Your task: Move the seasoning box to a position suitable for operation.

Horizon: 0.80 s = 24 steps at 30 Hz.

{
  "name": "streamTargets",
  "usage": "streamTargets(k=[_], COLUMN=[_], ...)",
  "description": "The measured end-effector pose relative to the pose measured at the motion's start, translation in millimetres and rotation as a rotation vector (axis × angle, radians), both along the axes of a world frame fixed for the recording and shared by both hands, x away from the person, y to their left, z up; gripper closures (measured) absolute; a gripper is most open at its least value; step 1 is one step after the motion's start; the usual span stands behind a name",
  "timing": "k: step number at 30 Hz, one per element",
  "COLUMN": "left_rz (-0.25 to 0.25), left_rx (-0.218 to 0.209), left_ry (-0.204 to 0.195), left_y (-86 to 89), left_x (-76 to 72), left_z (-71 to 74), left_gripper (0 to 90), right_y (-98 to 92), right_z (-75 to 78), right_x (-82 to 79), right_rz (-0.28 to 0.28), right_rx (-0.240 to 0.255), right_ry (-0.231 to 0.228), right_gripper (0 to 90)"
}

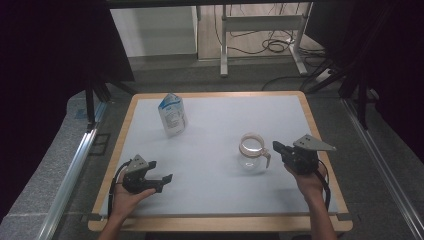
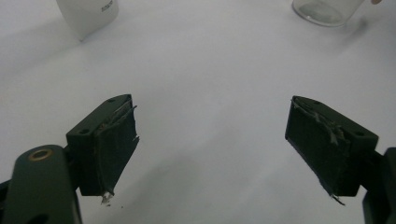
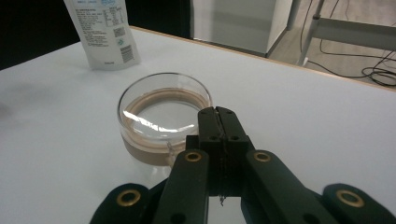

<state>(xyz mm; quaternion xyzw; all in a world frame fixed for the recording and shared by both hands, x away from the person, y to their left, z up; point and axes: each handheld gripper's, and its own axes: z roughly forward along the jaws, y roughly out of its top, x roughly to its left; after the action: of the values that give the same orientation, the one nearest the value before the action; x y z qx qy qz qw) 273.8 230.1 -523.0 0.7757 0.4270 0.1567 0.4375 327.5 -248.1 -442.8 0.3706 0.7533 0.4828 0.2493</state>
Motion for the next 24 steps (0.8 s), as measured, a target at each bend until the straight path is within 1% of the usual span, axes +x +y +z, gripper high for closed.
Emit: streamTargets(k=[2, 6, 8, 11, 13, 18, 22, 24], left_rz=[0.002, 0.001, -0.004, -0.007, -0.007, -0.003, -0.012, -0.018], left_rx=[0.009, 0.006, 0.002, 0.012, 0.011, -0.005, -0.002, 0.001], left_ry=[0.01, 0.019, 0.021, 0.026, 0.027, 0.025, 0.027, 0.03], left_y=[-0.4, -2.6, -4.3, -6.0, -5.9, -2.1, -3.1, -4.7], left_x=[0.7, 2.0, 2.6, 3.2, 3.4, 2.4, 1.7, 2.1], left_z=[-1.5, -1.5, -1.4, -1.8, -1.8, 0.2, -0.3, -1.2], left_gripper=[17.1, 17.5, 17.5, 17.5, 17.5, 17.6, 17.6, 17.6], right_y=[4.1, 13.1, 15.6, 18.3, 20.2, 19.3, 18.8, 18.3], right_z=[-0.7, 0.1, 0.5, -0.1, -1.5, -0.8, -2.8, -4.8], right_x=[3.7, 9.5, 12.2, 14.4, 13.8, 7.4, 3.8, 3.7], right_rz=[0.002, 0.023, 0.031, 0.034, 0.035, 0.034, 0.025, 0.022], right_rx=[-0.011, -0.021, -0.016, -0.014, -0.031, -0.043, -0.065, -0.067], right_ry=[0.002, 0.0, 0.006, 0.015, 0.016, 0.016, 0.02, 0.024], right_gripper=[90.0, 90.0, 90.0, 90.0, 90.0, 90.0, 90.0, 90.0])
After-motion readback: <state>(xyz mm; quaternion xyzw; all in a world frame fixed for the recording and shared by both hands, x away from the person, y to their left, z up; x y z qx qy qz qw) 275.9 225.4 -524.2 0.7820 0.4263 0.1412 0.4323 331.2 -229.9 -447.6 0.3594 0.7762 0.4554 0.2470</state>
